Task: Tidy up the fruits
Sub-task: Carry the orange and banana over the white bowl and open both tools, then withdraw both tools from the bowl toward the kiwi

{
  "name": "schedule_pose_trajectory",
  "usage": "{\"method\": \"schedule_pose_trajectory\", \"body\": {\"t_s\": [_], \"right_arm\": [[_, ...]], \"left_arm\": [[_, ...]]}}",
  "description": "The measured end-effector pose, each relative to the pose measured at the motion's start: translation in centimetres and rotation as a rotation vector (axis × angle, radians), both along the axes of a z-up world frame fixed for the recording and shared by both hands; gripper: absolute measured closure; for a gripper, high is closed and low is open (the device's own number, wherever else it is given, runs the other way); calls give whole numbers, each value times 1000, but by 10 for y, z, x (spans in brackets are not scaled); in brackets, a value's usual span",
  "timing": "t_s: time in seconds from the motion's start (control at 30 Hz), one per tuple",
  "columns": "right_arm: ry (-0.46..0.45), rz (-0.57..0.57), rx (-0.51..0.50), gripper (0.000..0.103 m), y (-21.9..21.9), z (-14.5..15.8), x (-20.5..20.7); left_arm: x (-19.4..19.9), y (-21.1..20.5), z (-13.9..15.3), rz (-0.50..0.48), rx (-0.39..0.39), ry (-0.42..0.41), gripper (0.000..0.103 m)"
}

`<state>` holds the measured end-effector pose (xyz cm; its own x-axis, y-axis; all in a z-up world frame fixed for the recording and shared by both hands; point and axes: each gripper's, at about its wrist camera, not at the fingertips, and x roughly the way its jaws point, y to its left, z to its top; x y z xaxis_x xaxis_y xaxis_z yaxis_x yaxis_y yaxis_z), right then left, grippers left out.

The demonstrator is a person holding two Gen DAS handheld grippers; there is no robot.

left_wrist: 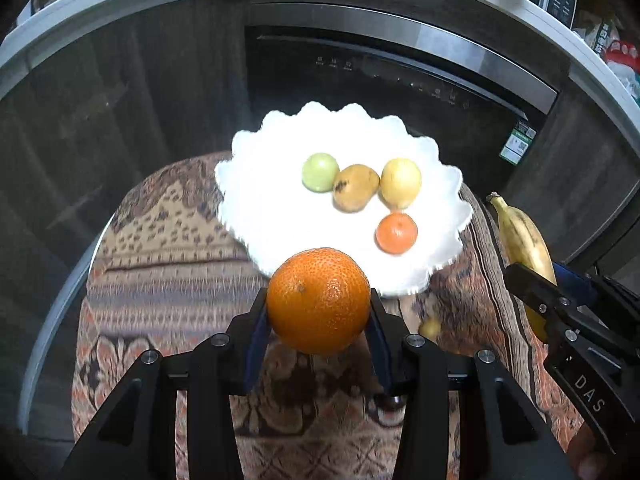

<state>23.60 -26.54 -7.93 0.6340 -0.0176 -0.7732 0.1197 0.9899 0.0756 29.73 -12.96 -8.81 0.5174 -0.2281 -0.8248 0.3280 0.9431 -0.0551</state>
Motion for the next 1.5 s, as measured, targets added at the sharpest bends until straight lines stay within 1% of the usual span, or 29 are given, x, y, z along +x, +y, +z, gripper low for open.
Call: {"method": "schedule_pose_trajectory", "body": {"t_s": [0.23, 0.5, 0.67, 0.77, 0.87, 0.9, 0.93, 0.97, 1.0, 1.03, 1.07, 1.13, 1.2, 1.27, 1.33, 1.4, 1.5], "right_arm": [[-1, -30, 9, 72, -11, 0, 39], [29, -61, 53, 72, -22, -14, 77], [55, -66, 66, 72, -26, -31, 93], [73, -72, 68, 72, -29, -40, 100], [89, -75, 73, 72, -31, -47, 103], [92, -76, 77, 72, -31, -50, 104], [92, -77, 82, 72, -31, -51, 105], [90, -76, 84, 70, -31, -52, 105], [88, -77, 80, 65, -31, -52, 105], [82, -80, 73, 48, -31, -50, 104], [68, -85, 62, 36, -31, -48, 102], [36, -87, 24, 29, -28, -40, 98], [28, -91, -1, 27, -28, -35, 96], [22, -92, 0, 26, -28, -30, 92], [20, -94, 0, 26, -28, -25, 88], [18, -97, 3, 26, -28, -20, 82], [10, -102, 0, 26, -26, -11, 72]], "left_arm": [[36, -5, 2, 0, 6, -17, 59], [75, -11, -16, 3, -3, 21, 59], [88, -13, -26, -5, 0, 31, 59], [92, -14, -32, -16, -9, 49, 58], [93, -15, -40, -21, -1, 66, 57], [93, -15, -42, -21, 2, 65, 54], [93, -15, -42, -22, 3, 60, 47], [93, -16, -43, -22, 4, 55, 43], [93, -15, -43, -21, 4, 50, 38], [93, -15, -42, -18, 6, 46, 37], [92, -15, -42, -18, 11, 46, 36], [90, -14, -41, -14, 22, 46, 27], [87, -13, -37, -6, 27, 33, 23], [83, -12, -33, -1, 29, 26, 18], [77, -11, -26, 5, 24, 14, 10], [71, -9, -18, 16, 24, -4, 5], [62, -7, -8, 16, 29, -21, 5]]}}
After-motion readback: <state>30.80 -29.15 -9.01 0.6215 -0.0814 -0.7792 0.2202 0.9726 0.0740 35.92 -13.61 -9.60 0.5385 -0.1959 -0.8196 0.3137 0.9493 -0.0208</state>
